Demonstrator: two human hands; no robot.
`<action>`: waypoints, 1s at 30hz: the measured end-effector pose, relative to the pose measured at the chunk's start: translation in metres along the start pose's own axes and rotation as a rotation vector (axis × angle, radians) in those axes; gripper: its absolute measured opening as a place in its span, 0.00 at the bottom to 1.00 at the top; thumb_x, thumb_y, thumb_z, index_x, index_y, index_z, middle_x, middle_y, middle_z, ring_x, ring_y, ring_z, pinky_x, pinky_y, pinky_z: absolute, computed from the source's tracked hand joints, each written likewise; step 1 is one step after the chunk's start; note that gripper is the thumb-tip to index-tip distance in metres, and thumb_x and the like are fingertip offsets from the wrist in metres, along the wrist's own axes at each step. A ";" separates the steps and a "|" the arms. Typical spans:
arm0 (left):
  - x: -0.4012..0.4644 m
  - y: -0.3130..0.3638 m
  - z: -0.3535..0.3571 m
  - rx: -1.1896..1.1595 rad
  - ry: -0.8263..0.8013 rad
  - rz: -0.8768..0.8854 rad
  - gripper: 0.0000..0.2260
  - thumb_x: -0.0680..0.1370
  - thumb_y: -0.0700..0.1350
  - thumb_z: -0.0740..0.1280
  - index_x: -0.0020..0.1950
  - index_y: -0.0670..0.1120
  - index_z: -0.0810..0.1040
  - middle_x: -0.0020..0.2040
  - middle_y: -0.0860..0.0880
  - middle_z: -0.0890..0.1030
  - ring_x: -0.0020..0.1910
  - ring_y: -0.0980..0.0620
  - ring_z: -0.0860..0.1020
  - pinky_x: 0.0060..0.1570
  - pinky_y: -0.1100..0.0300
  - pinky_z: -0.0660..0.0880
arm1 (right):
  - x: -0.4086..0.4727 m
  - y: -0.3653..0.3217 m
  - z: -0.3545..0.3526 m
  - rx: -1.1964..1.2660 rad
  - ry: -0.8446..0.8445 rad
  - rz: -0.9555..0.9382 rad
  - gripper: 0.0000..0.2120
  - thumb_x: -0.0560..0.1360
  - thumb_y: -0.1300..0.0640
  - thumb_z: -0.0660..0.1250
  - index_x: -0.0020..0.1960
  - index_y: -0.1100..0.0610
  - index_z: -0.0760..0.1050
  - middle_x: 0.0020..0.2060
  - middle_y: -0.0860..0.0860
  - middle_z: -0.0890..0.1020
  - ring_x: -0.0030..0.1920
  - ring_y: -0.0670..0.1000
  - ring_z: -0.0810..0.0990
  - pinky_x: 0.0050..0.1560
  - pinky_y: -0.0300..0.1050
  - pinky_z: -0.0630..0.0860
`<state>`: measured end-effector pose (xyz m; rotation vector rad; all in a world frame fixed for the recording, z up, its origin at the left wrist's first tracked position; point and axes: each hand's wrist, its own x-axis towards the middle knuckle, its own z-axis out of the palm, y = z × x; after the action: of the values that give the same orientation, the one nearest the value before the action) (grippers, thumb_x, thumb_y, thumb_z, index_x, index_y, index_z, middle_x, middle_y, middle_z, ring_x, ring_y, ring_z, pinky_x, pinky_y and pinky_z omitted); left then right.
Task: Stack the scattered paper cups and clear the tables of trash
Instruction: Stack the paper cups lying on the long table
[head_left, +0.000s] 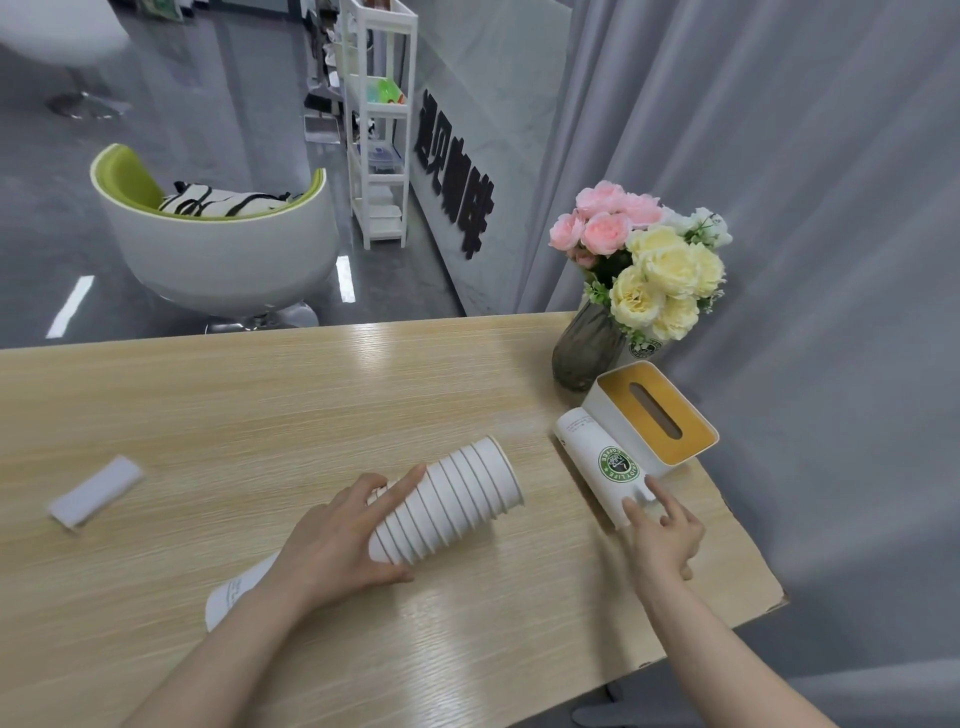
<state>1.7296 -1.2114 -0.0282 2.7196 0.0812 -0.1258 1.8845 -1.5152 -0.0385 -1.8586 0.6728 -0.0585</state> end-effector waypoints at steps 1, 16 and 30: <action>0.001 0.000 0.000 0.004 0.000 -0.006 0.49 0.67 0.71 0.66 0.70 0.68 0.28 0.71 0.55 0.60 0.61 0.55 0.70 0.47 0.65 0.67 | 0.004 0.001 0.001 0.012 -0.022 0.016 0.12 0.72 0.59 0.72 0.53 0.45 0.81 0.63 0.48 0.72 0.59 0.56 0.71 0.60 0.46 0.58; 0.002 0.004 0.000 0.006 0.017 -0.053 0.50 0.67 0.70 0.66 0.70 0.66 0.29 0.70 0.55 0.61 0.62 0.55 0.70 0.47 0.64 0.68 | 0.023 -0.008 -0.001 0.199 -0.161 0.039 0.16 0.75 0.71 0.65 0.57 0.56 0.79 0.46 0.52 0.76 0.40 0.47 0.73 0.35 0.35 0.69; -0.017 -0.013 -0.014 -0.007 0.042 -0.080 0.50 0.67 0.70 0.67 0.70 0.67 0.29 0.70 0.55 0.61 0.61 0.55 0.70 0.48 0.64 0.69 | 0.001 -0.055 0.001 0.342 -0.419 -0.200 0.17 0.77 0.69 0.60 0.57 0.53 0.78 0.50 0.47 0.80 0.48 0.45 0.78 0.42 0.41 0.73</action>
<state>1.7133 -1.1944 -0.0187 2.7129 0.2027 -0.0918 1.9088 -1.5015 0.0095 -1.5350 0.1715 0.0809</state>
